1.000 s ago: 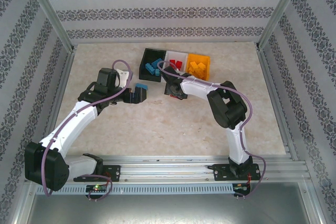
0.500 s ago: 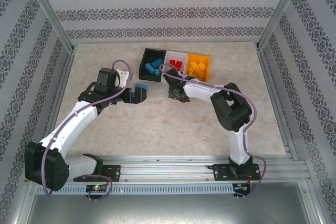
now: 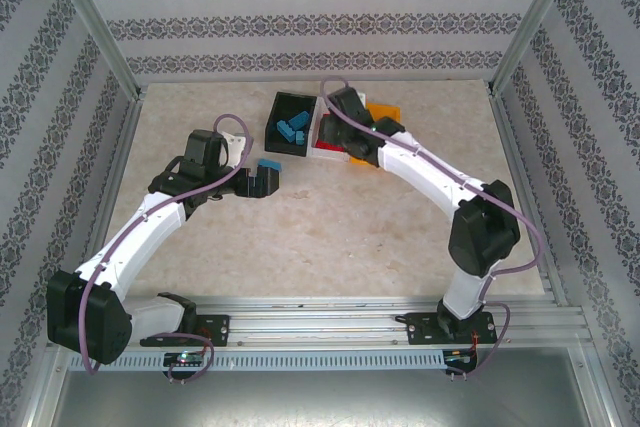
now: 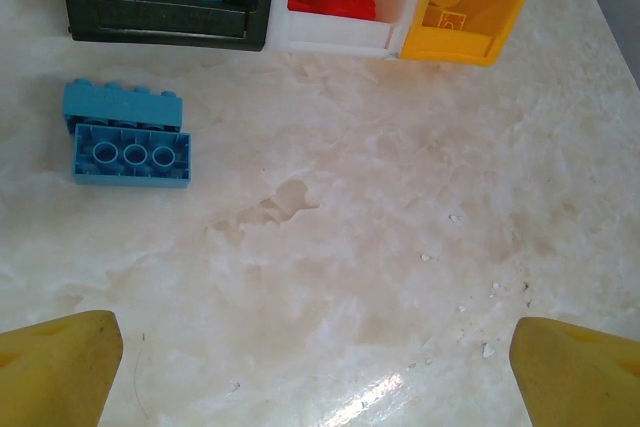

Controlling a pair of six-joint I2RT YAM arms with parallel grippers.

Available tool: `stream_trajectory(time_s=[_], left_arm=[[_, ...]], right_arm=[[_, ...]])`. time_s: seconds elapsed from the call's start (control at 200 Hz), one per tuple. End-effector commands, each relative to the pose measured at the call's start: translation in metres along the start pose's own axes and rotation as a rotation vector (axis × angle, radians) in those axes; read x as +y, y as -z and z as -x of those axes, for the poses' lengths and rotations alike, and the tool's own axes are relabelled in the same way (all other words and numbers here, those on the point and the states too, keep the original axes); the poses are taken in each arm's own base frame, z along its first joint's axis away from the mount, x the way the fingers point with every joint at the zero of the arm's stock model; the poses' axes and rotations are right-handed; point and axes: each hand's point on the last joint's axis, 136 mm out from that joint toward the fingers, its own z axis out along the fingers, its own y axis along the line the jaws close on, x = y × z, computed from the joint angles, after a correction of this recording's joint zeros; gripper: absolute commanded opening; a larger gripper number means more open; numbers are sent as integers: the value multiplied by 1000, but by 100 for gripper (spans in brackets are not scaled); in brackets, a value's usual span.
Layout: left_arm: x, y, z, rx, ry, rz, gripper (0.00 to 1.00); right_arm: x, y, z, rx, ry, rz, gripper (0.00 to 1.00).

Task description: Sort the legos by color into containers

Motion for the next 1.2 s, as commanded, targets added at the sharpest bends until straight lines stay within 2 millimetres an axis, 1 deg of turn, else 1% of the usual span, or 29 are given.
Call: stream_trajectory(time_s=[0.0, 0.11, 0.135, 0.185, 0.25, 0.28, 0.335, 0.36, 0.435, 0.51, 0.545, 0.625, 0.694, 0.719, 0.734, 0.749, 0.774, 0.779, 0.784, 0.789, 0.794, 0.799, 0.839, 0.879, 0.914, 0.974, 1.024, 1.139, 1.194], left_arm=[[-3, 2, -1, 13, -21, 1, 100], [-1, 1, -2, 19, -21, 10, 100], [-1, 1, -3, 22, -21, 11, 100], [0, 0, -3, 25, -20, 14, 100], [1, -1, -4, 31, -20, 20, 100], [2, -2, -4, 35, -19, 21, 100], [3, -3, -5, 41, -16, 23, 100], [3, -4, -6, 46, -14, 22, 100], [4, -5, -7, 52, -15, 29, 100], [5, -5, -7, 54, -15, 33, 100], [5, -5, -8, 57, -13, 34, 100], [6, -6, -8, 61, -12, 35, 100], [8, -7, -10, 68, -11, 43, 100], [9, -8, -10, 70, -11, 48, 100], [10, -8, -11, 75, -10, 50, 100], [10, -9, -12, 77, -9, 54, 100], [13, -10, -13, 82, -8, 63, 100], [13, -10, -13, 84, -8, 65, 100], [13, -10, -13, 84, -8, 67, 100], [14, -10, -14, 85, -8, 69, 100], [14, -10, -14, 86, -8, 71, 100], [15, -11, -14, 89, -6, 72, 100], [18, -13, -17, 102, -3, 87, 100], [22, -17, -21, 120, 1, 103, 100], [26, -21, -25, 140, 7, 121, 100], [32, -30, -32, 175, 13, 140, 100], [36, -39, -38, 209, 25, 150, 100], [47, -57, -46, 252, 69, 184, 100], [52, -63, -49, 254, 74, 215, 100]], right_arm=[[-18, -23, 18, 6, 54, -67, 46], [-22, -50, 39, 20, 32, -67, 46], [-25, -57, 40, 26, 29, -75, 46], [-25, -65, 51, 13, 23, -76, 46], [-27, -79, 58, 7, 25, -82, 47], [-26, -83, 63, 1, 28, -83, 48], [-27, -90, 68, 5, 35, -89, 56], [-27, -89, 73, 2, 37, -88, 60], [-25, -91, 78, 6, 48, -88, 70], [-22, -84, 84, -7, 55, -79, 75], [-22, -81, 85, -7, 55, -76, 76], [-20, -67, 83, -8, 43, -57, 78], [-16, -49, 72, -10, 35, -24, 78], [-16, -47, 66, -6, 35, -17, 79], [-13, -40, 66, -18, 33, -3, 79], [-13, -35, 62, -18, 32, 5, 79], [-14, -32, 49, -5, 34, 9, 79], [-13, -29, 50, -12, 32, 17, 79], [-14, -29, 45, -4, 34, 13, 79], [-12, -26, 48, -14, 30, 24, 79], [-12, -25, 45, -10, 30, 24, 79], [-16, -27, 37, 4, 32, 17, 79], [-16, -18, 23, 10, 27, 35, 80], [-19, -12, 2, 35, 25, 49, 80], [-19, -4, -11, 46, 18, 69, 80], [-21, 1, -41, 89, 19, 101, 80], [-21, 7, -61, 116, 23, 119, 80], [-22, 17, -98, 151, 42, 167, 81], [-24, 22, -111, 162, 36, 183, 81]])
